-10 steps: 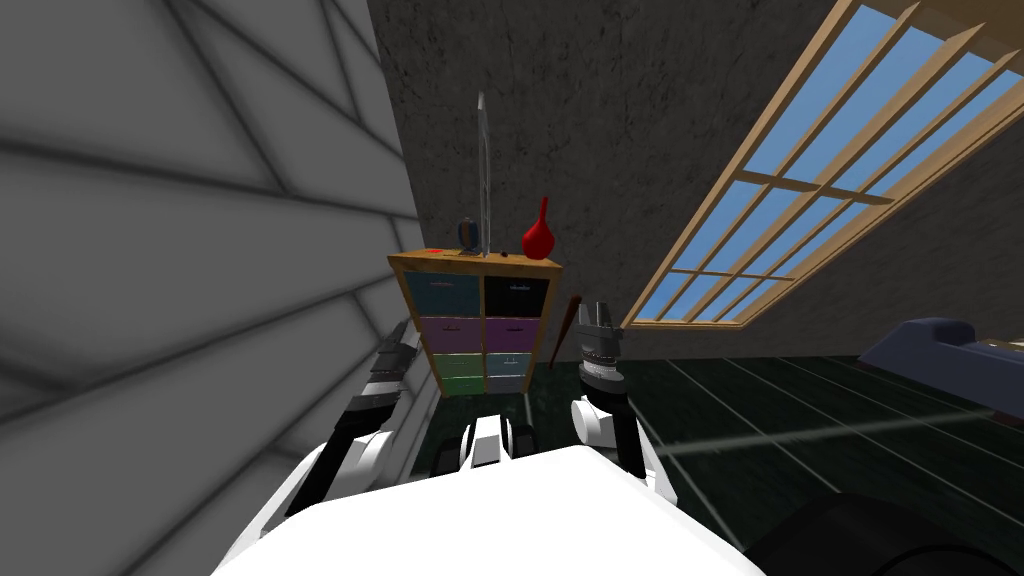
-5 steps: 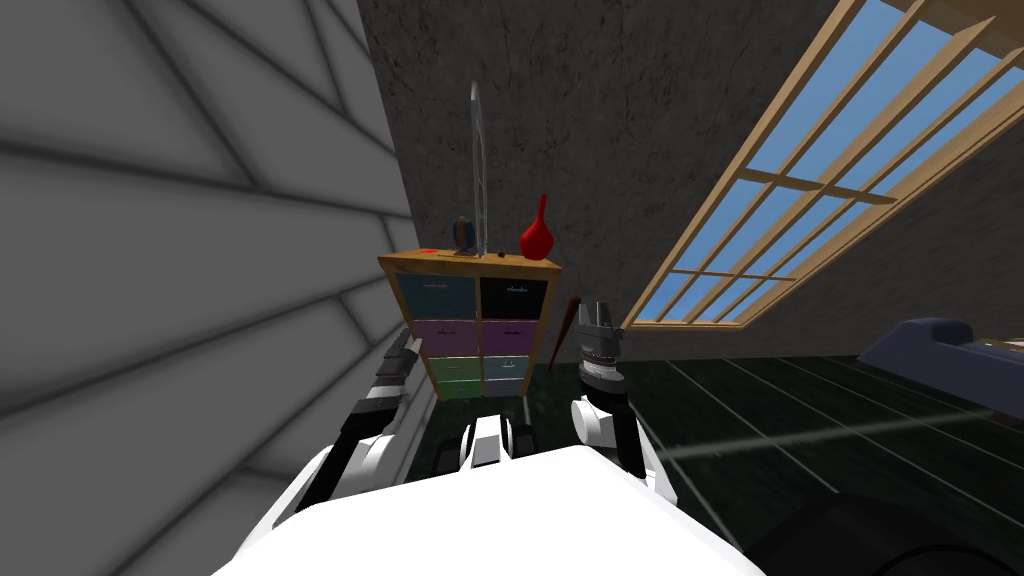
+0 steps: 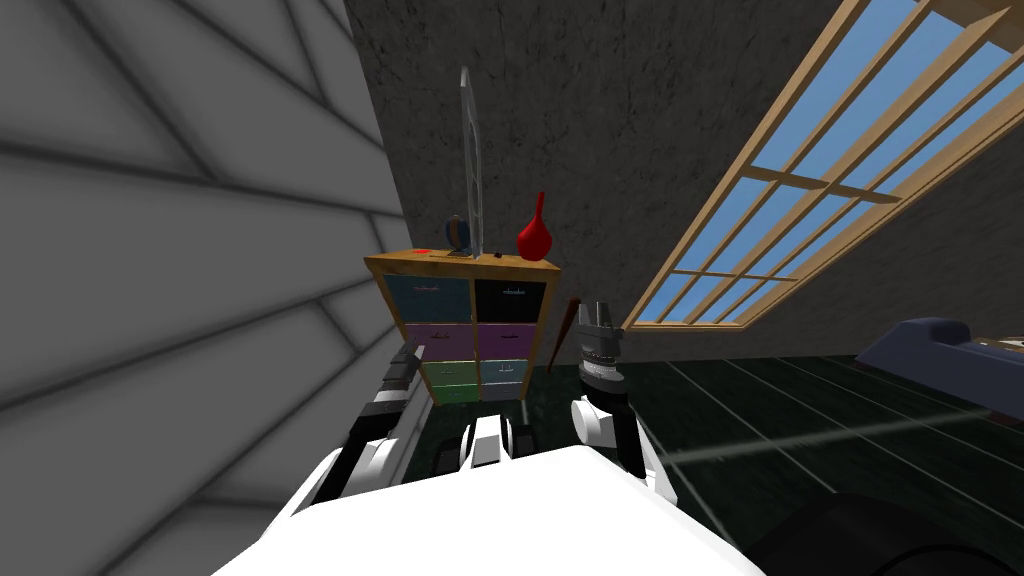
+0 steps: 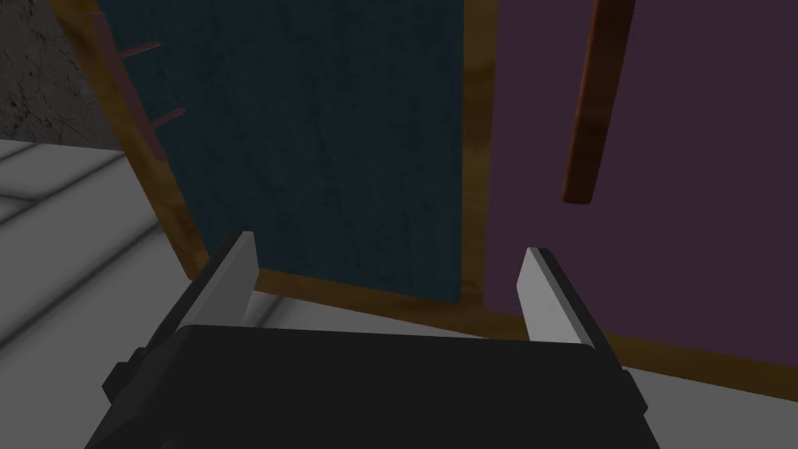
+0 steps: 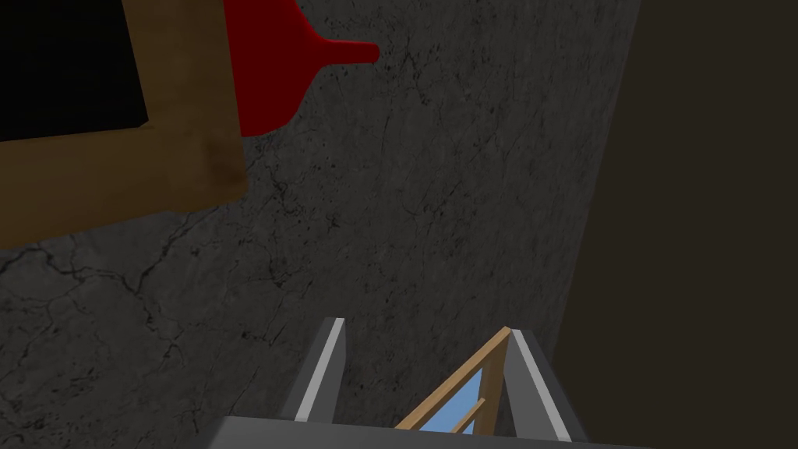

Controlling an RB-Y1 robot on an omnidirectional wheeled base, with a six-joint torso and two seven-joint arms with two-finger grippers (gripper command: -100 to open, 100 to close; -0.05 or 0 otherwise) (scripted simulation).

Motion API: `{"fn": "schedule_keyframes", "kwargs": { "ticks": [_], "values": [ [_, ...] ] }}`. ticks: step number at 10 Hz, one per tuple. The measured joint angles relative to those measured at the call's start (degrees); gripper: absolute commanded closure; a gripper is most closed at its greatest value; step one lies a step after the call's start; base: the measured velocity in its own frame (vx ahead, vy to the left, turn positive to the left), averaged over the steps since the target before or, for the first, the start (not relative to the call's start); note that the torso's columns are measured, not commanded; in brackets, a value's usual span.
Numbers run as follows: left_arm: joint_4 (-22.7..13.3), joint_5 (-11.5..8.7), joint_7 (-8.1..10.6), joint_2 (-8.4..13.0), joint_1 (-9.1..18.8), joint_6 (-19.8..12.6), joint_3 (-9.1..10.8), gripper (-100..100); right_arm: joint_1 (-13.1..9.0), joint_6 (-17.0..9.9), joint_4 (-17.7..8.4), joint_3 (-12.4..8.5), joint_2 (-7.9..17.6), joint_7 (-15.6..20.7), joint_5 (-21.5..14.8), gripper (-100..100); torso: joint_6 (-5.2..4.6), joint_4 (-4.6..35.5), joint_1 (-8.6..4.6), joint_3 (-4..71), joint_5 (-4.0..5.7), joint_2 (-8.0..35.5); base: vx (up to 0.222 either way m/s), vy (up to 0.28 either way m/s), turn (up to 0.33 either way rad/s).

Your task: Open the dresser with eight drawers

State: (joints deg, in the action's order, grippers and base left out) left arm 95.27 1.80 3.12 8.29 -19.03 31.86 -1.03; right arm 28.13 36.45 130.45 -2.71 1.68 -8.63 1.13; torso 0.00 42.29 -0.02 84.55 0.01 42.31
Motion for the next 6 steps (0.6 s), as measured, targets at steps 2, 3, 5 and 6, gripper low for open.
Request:
{"fn": "schedule_keyframes", "kwargs": {
  "ticks": [2,3,5,6],
  "values": [
    [-2.8,0.1,-0.21,-0.2,0.5,0.6,0.07,-100,0.0,0.0,0.0,0.0,0.0,0.0,0.0,0,0.00,0.0,0.02,0.0,-0.01,-0.1,0.059,-0.039,-0.011],
    [-4.6,0.1,-0.31,-0.4,0.9,1.0,0.13,-100,0.0,0.0,0.0,0.0,0.0,0.0,0.0,0,0.00,0.0,0.04,0.0,-0.01,-0.1,0.054,-0.028,-0.012],
    [-7.7,0.3,-0.60,-1.1,1.3,2.1,0.11,-100,0.0,0.0,0.0,0.0,0.0,0.0,0.0,0,0.00,0.0,0.04,0.0,-0.01,0.0,0.056,-0.032,-0.011],
    [-9.6,0.3,-0.74,-1.6,1.8,2.8,0.19,-100,0.0,0.0,0.0,0.0,0.0,0.0,0.0,0,0.00,0.0,0.01,0.0,0.00,0.0,0.052,-0.034,-0.008]
  ]
}}
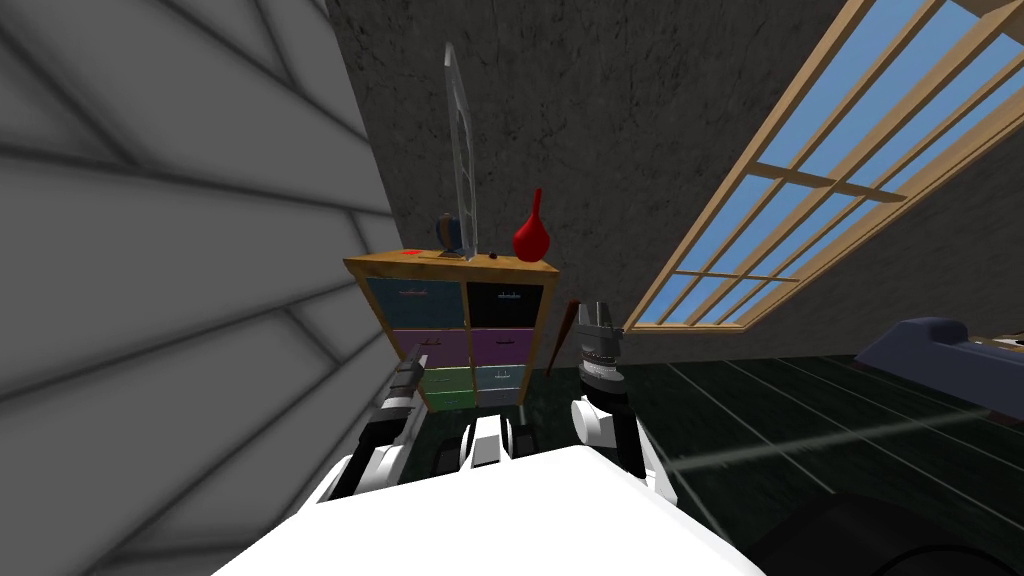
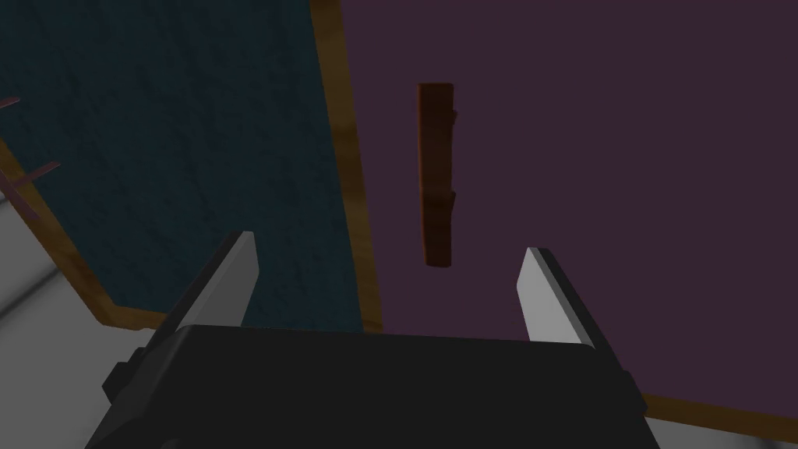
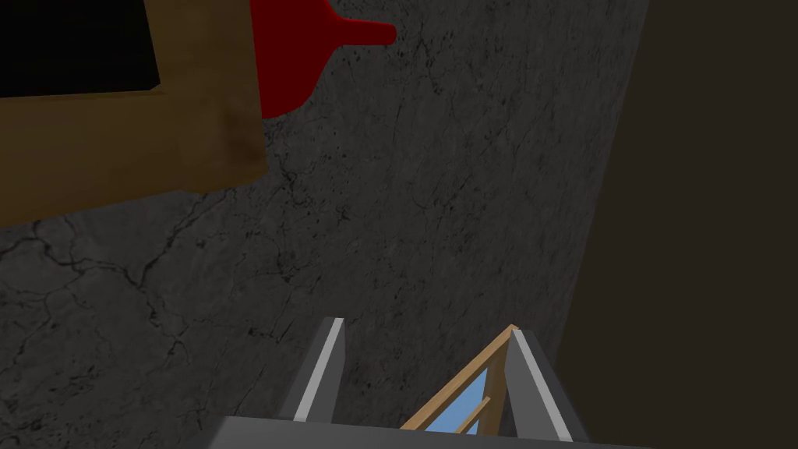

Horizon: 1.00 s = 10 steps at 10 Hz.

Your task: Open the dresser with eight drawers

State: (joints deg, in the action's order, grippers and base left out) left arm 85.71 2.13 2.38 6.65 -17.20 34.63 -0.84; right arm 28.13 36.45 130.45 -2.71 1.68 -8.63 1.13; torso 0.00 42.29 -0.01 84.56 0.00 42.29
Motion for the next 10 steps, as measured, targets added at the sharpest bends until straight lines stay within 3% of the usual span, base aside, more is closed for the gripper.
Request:
{"fn": "schedule_keyframes", "kwargs": {
  "ticks": [5,8,9,10],
  "values": [
    [-4.5,0.2,-0.48,-5.1,0.8,1.1,-0.01,-100,0.0,0.0,0.0,0.0,0.0,0.0,0.0,0,0.00,0.0,0.03,0.0,-0.01,0.0,0.028,-0.017,-0.005],
    [-3.5,0.2,-0.37,-5.0,1.4,-0.4,0.20,-100,0.0,0.0,0.0,0.0,0.0,0.0,0.0,0,0.00,0.0,0.04,0.1,-0.01,-0.1,0.050,-0.002,-0.005],
    [-3.5,0.2,-0.37,-5.0,1.4,-0.5,0.22,100,0.0,0.0,0.0,0.0,0.0,0.0,0.0,0,0.01,0.0,0.03,0.0,-0.01,0.0,-0.048,0.007,0.013],
    [-4.1,0.2,-0.48,-5.2,1.2,0.2,0.08,100,0.0,0.0,0.0,0.0,0.0,0.0,0.0,0,0.01,0.1,0.03,-0.2,-0.01,0.3,-0.035,0.004,0.012]
  ]
}}
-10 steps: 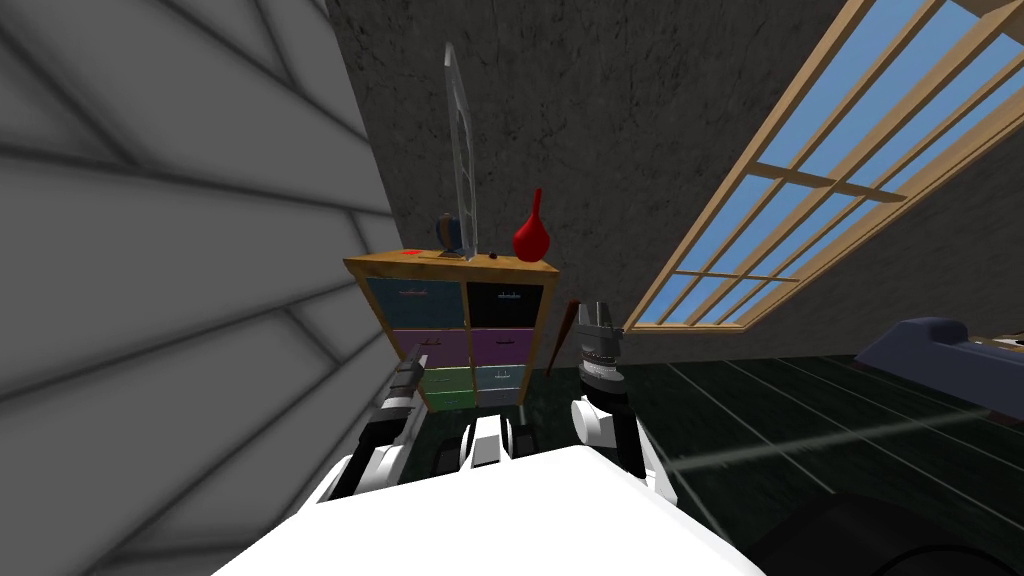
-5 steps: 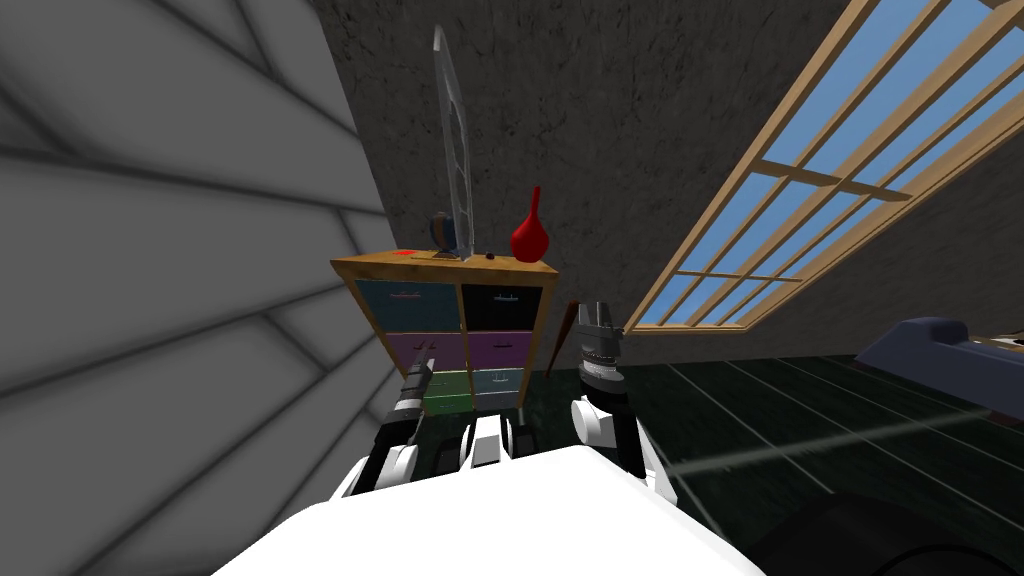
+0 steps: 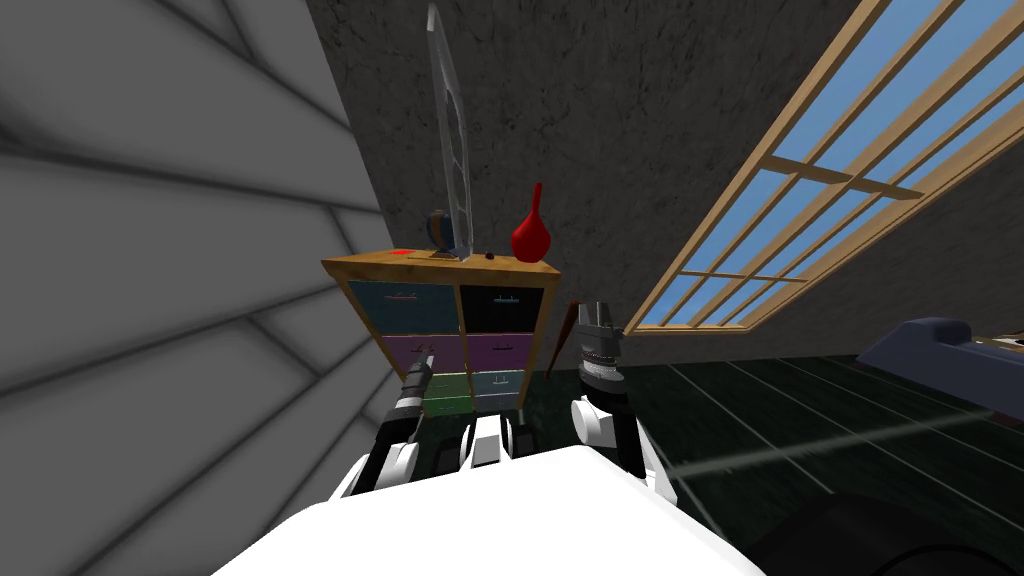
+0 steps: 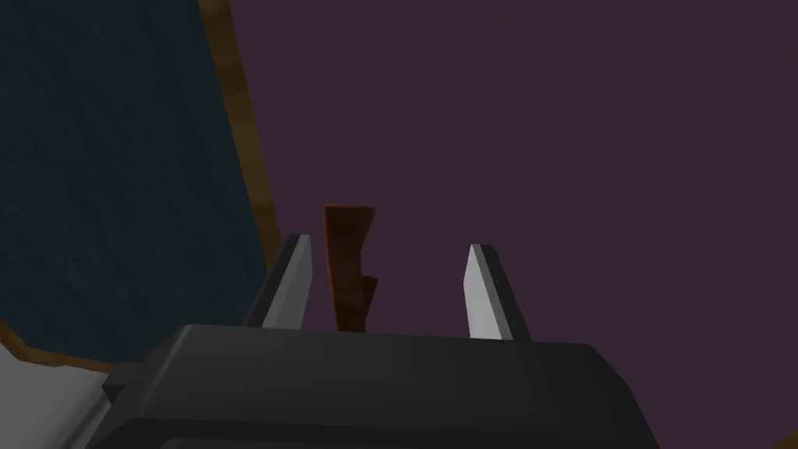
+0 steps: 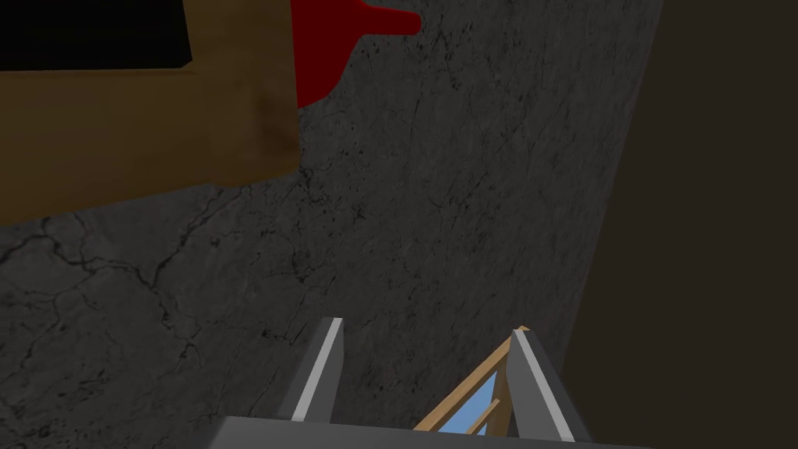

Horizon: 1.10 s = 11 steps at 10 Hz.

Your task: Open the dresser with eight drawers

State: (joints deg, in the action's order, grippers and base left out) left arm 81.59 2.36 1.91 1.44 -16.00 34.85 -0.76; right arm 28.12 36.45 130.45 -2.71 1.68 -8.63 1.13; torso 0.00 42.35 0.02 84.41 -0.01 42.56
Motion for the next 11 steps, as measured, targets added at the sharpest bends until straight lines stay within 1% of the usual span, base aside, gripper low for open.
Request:
{"fn": "schedule_keyframes", "kwargs": {
  "ticks": [1,2,3,4,5,6,7,8,9,10,11],
  "values": [
    [0.1,0.0,-0.04,0.0,0.0,0.4,-0.04,100,0.0,0.0,0.0,0.0,0.0,0.0,0.0,0,-0.06,-0.1,0.07,0.1,-0.07,-0.3,-0.090,0.020,0.110],
    [-1.1,-1.4,-0.92,-0.4,1.4,0.8,-0.92,100,0.0,0.0,0.0,0.0,0.0,0.0,0.0,0,-0.01,-0.1,0.12,0.2,-0.05,-0.3,-0.098,0.027,0.070],
    [-2.5,-2.3,-1.71,-0.7,3.0,1.1,-1.44,100,0.0,0.0,0.0,0.0,0.0,0.0,0.0,0,-0.02,-0.1,0.06,0.2,-0.03,-0.3,-0.049,0.021,-0.008],
    [-4.2,-2.6,-1.88,-0.5,4.0,1.5,-1.56,100,0.0,0.0,0.0,0.0,0.0,0.0,0.0,0,-0.01,-0.1,-0.01,0.2,0.00,-0.4,-0.086,0.056,0.123],
    [-5.5,-4.2,-2.62,-0.6,5.4,2.0,-2.36,100,0.0,0.0,0.0,0.0,0.0,0.0,0.0,0,0.01,-0.1,0.07,0.2,-0.01,-0.3,-0.092,0.043,0.054],
    [-6.7,-5.2,-3.16,-0.5,7.0,2.2,-2.76,100,0.0,0.0,0.0,0.0,0.0,0.0,0.0,0,-0.02,0.0,-0.02,0.1,0.00,-0.2,-0.048,0.007,-0.018],
    [-8.2,-5.5,-3.45,-0.7,8.5,2.4,-2.88,100,0.0,0.0,0.0,0.0,0.0,0.0,0.0,0,-0.02,-0.1,-0.15,0.2,0.04,-0.3,-0.011,-0.008,-0.008],
    [-10.1,-5.7,-3.49,-0.6,9.2,2.9,-2.89,100,0.0,0.0,0.0,0.0,0.0,0.0,0.0,0,0.00,-0.1,-0.15,0.3,0.05,-0.4,-0.069,0.013,0.130],
    [-12.1,-7.2,-4.36,-1.0,10.9,3.7,-3.69,100,0.0,0.0,0.0,0.0,0.0,0.0,0.0,0,0.01,-0.1,-0.01,0.2,0.01,-0.2,-0.097,0.027,0.061],
    [-13.0,-8.0,-5.16,-1.2,12.2,3.7,-4.28,100,0.0,0.0,0.0,0.0,0.0,0.0,0.0,0,-0.01,0.0,0.05,0.1,-0.01,-0.1,-0.050,0.022,-0.014],
    [-14.9,-8.4,-5.38,-1.2,13.6,3.9,-4.35,100,0.0,0.0,0.0,0.0,0.0,0.0,0.0,0,-0.01,-0.1,0.02,0.1,-0.01,-0.3,-0.008,0.011,-0.011]
  ]
}}
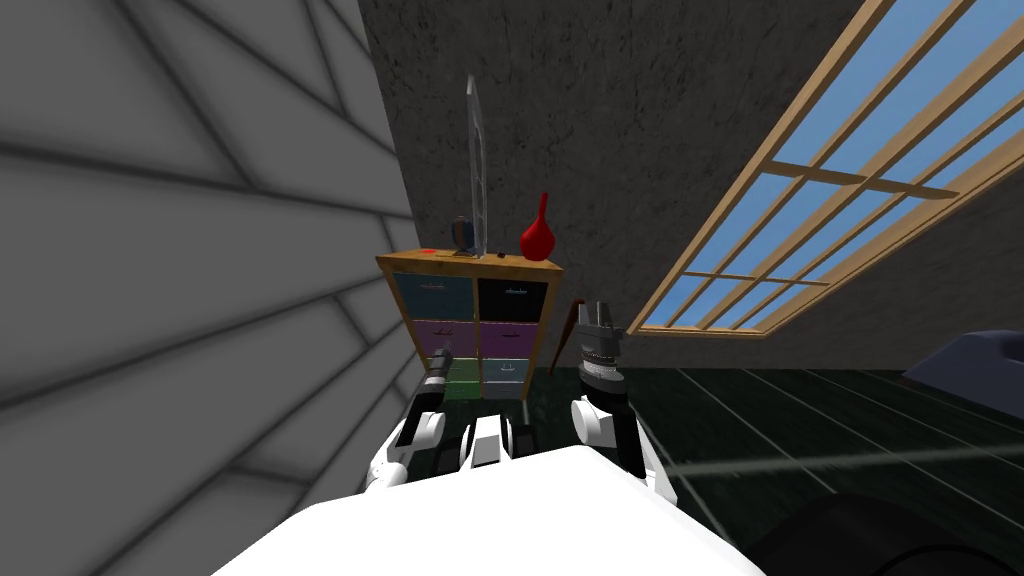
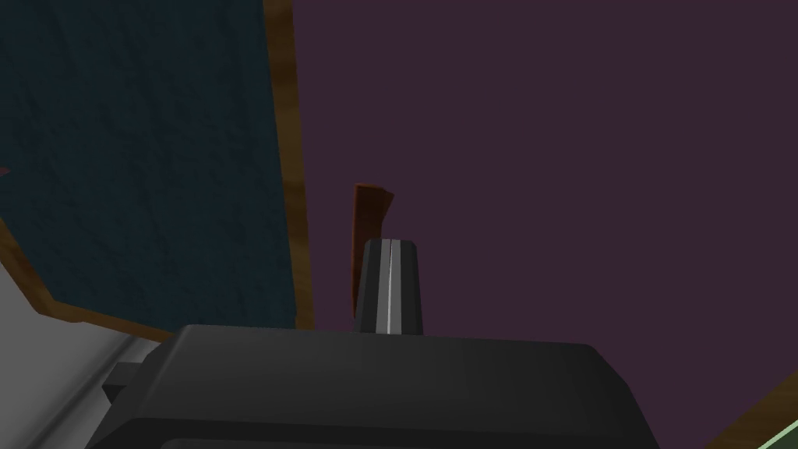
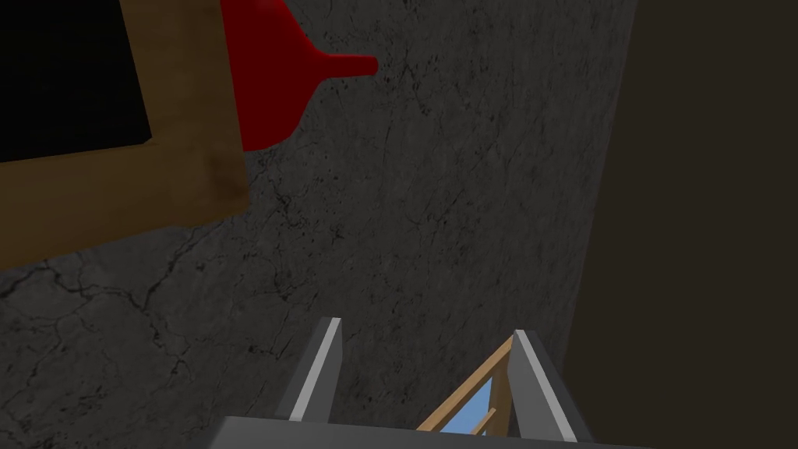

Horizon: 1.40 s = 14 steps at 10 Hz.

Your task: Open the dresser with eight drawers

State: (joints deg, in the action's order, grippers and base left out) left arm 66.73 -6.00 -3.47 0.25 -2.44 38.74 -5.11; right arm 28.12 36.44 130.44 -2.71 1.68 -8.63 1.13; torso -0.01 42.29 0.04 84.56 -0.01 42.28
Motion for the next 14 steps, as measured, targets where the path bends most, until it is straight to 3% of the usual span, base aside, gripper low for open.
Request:
{"fn": "schedule_keyframes", "kwargs": {
  "ticks": [1,3,5,10,11,12,14],
  "values": [
    [-1.3,-0.1,0.00,0.1,0.7,0.2,0.04,100,0.0,0.0,0.0,0.0,0.0,0.0,0.0,0,0.01,0.0,-0.06,0.1,0.02,-0.1,-0.066,0.037,0.127],
    [-4.3,-2.6,-1.47,-0.3,4.0,0.9,-1.25,100,0.0,0.0,0.0,0.0,0.0,0.0,0.0,0,-0.01,0.0,-0.02,0.0,0.00,0.1,-0.066,0.026,0.024],
    [-6.7,-3.0,-1.66,-0.2,5.3,1.2,-1.42,100,0.0,0.0,0.0,0.0,0.0,0.0,0.0,0,0.01,0.0,-0.12,0.1,0.04,-0.1,-0.046,0.009,0.050],
    [-15.1,-8.2,-4.96,-0.9,13.1,3.6,-4.08,100,0.0,0.0,0.0,0.0,0.0,0.0,0.0,0,-0.01,0.0,-0.03,0.0,0.01,0.0,-0.071,0.030,0.046],
    [-16.9,-8.6,-5.20,-1.0,14.3,3.8,-4.23,100,0.0,0.0,0.0,0.0,0.0,0.0,0.0,0,0.00,0.0,-0.07,0.1,0.02,-0.1,-0.080,0.056,0.106],
    [-19.0,-10.2,-5.96,-1.1,16.5,4.3,-4.93,100,0.0,0.0,0.0,0.0,0.0,0.0,0.0,0,0.03,0.0,0.04,0.0,0.00,0.0,-0.088,0.048,0.064],
    [-22.3,-11.3,-6.99,-1.4,18.9,5.1,-5.75,100,0.0,0.0,0.0,0.0,0.0,0.0,0.0,0,0.00,0.0,-0.13,0.0,0.04,-0.1,-0.062,0.026,0.061]
  ]
}}
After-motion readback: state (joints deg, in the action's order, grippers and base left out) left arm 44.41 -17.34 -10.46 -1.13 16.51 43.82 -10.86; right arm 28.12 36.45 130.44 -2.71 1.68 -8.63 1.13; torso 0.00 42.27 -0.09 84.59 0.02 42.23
